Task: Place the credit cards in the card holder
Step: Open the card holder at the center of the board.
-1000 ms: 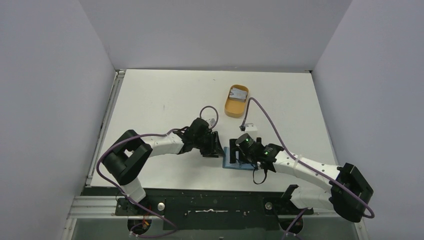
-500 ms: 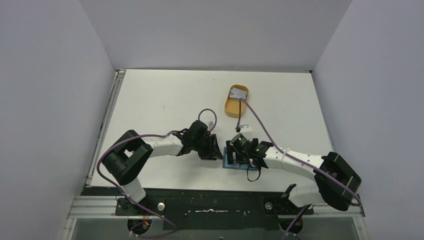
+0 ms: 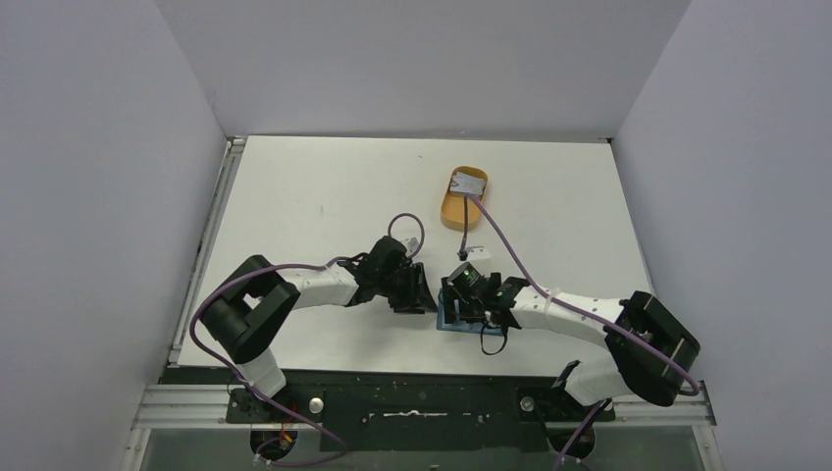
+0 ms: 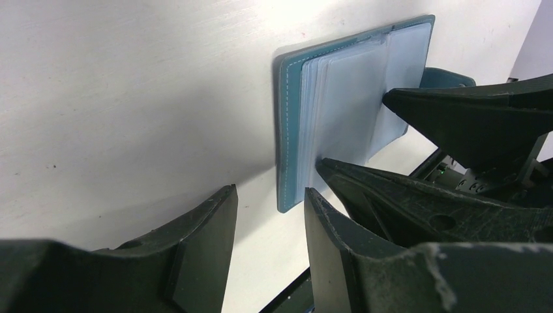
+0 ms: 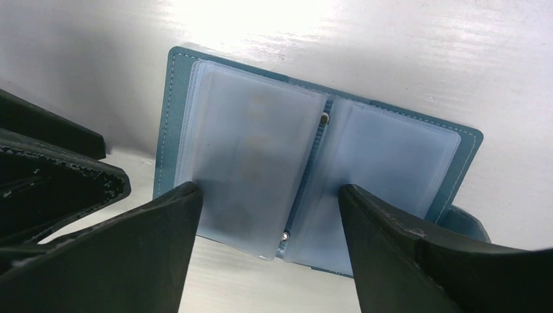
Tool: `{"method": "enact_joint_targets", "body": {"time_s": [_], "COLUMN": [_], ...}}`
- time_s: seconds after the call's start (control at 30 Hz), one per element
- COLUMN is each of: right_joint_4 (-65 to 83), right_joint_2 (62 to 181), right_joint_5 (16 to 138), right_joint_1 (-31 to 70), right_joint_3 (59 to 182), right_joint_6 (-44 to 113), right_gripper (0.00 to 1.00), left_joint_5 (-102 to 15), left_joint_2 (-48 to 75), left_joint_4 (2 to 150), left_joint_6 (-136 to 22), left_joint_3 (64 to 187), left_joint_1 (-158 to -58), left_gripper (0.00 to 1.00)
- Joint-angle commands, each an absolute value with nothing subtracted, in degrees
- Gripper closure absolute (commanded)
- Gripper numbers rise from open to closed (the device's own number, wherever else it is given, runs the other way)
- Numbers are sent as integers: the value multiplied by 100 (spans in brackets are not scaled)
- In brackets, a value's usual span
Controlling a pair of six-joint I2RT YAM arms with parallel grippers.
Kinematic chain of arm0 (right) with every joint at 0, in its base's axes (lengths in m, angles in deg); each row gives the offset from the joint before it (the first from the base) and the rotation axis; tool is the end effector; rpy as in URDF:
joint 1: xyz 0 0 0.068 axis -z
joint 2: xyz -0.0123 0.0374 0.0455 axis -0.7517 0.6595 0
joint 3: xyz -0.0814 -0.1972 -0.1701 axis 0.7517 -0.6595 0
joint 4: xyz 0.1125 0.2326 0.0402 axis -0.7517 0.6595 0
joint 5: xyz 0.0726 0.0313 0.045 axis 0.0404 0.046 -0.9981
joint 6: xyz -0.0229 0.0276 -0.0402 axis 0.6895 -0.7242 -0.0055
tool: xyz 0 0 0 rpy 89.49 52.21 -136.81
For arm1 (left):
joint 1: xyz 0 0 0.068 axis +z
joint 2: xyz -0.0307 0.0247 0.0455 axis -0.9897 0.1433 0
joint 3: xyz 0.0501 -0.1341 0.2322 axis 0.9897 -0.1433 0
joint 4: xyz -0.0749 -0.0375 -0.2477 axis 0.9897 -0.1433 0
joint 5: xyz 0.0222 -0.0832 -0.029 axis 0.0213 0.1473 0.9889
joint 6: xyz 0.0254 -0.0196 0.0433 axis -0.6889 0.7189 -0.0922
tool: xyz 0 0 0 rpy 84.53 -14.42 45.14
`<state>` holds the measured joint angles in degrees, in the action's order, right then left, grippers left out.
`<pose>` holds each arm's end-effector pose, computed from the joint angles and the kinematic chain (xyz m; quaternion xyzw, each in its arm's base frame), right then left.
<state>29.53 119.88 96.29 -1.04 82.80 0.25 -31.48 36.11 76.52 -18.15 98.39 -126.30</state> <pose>0.1639 0.1828 0.1582 -0.0507 0.9667 0.0967 0.2315 0.2207 -0.2345 0.1356 0.0112 0.9263 -0.3612 0.1067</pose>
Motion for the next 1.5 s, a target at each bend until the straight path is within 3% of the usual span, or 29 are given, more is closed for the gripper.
{"method": "enact_joint_targets", "body": {"time_s": [0.0, 0.17, 0.3, 0.93, 1.07, 1.3, 1.47], "right_joint_4": [2889, 2878, 2908, 3188, 3054, 3344, 3752], "right_joint_2": [12041, 11875, 11711, 10850, 10812, 10606, 10197], "right_joint_5": [9720, 9776, 9859, 9649, 9395, 9398, 9574], "right_joint_1": [-138, -103, -68, 458, 442, 250, 218], "right_joint_3": [8150, 7989, 7863, 7641, 7720, 8244, 8564], "right_joint_6": [-93, -152, -243, -288, -193, -128, -143], "right_gripper": [26, 45, 53, 54, 50, 24, 21], "left_joint_5": [-3079, -3079, -3081, -3088, -3085, -3113, -3152], "left_joint_2": [3493, 3505, 3518, 3533, 3457, 3110, 2746], "left_joint_4": [7897, 7897, 7897, 7827, 7801, 7740, 7668], "left_joint_6": [-1816, -1809, -1807, -1831, -1838, -1851, -1858], "left_joint_3": [9844, 9851, 9851, 9870, 9849, 9679, 9502], "left_joint_1": [-12594, -12596, -12592, -12575, -12579, -12514, -12448], "left_gripper": [61, 61, 61, 62, 62, 58, 55]}}
